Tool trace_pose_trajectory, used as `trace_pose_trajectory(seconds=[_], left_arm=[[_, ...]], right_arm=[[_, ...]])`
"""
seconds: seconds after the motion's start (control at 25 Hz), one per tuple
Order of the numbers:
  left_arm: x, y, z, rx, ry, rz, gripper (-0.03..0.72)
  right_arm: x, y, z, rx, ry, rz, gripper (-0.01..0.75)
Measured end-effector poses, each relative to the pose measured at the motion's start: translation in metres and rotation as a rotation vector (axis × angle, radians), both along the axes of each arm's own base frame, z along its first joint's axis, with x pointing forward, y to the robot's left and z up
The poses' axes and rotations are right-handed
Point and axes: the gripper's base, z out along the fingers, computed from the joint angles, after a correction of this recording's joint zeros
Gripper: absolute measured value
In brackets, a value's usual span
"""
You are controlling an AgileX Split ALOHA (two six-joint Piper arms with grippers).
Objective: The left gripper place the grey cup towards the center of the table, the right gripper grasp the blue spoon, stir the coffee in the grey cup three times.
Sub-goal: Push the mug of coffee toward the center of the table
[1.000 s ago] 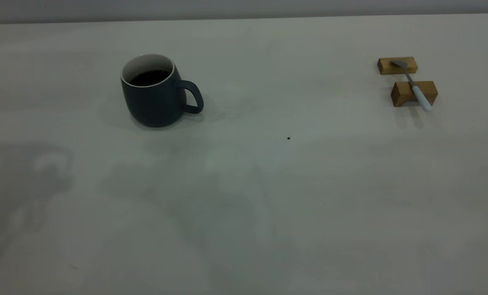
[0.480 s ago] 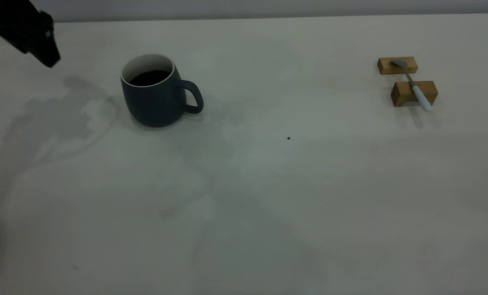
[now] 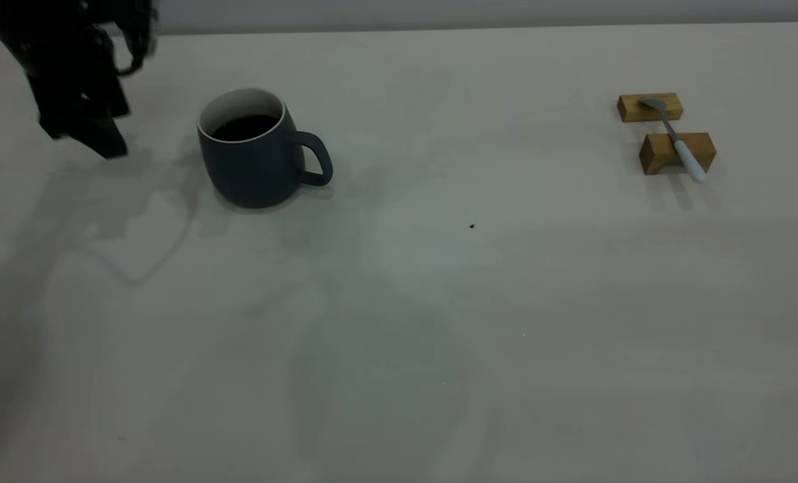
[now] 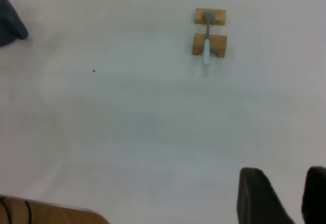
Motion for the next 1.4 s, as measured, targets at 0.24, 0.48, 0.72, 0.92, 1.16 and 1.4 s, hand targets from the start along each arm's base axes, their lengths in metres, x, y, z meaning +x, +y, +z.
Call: trace_pose_trajectory(seconds=[0.24,0.48,0.72,0.92,1.16,1.4], left_arm=[[0.005,-0.012,-0.004,-0.114,-0.066,-0.090,0.585],[0.007,-0.023,-0.001,-0.224,-0.113,-0.157,0.585],[0.007,-0.028,-0.007,-0.253,-0.119,-0.183,0.585],[0.004,-0.046,-0.016,-0.257,-0.093,-0.224,0.585],[0.000,-0.081,-0.017,-0.253,-0.100,-0.291,0.585],[-0.004,-0.109,-0.020,-0.250,-0.121,-0.327,0.585]], right_arm=[[0.000,0.000,0.000,0.000,0.000,0.000,0.261],[0.000,0.000,0.000,0.000,0.000,0.000,0.261],[0.000,0.000,0.000,0.000,0.000,0.000,0.261],[0.000,0.000,0.000,0.000,0.000,0.000,0.261],[0.000,0.000,0.000,0.000,0.000,0.000,0.261],[0.000,0.000,0.000,0.000,0.000,0.000,0.261]])
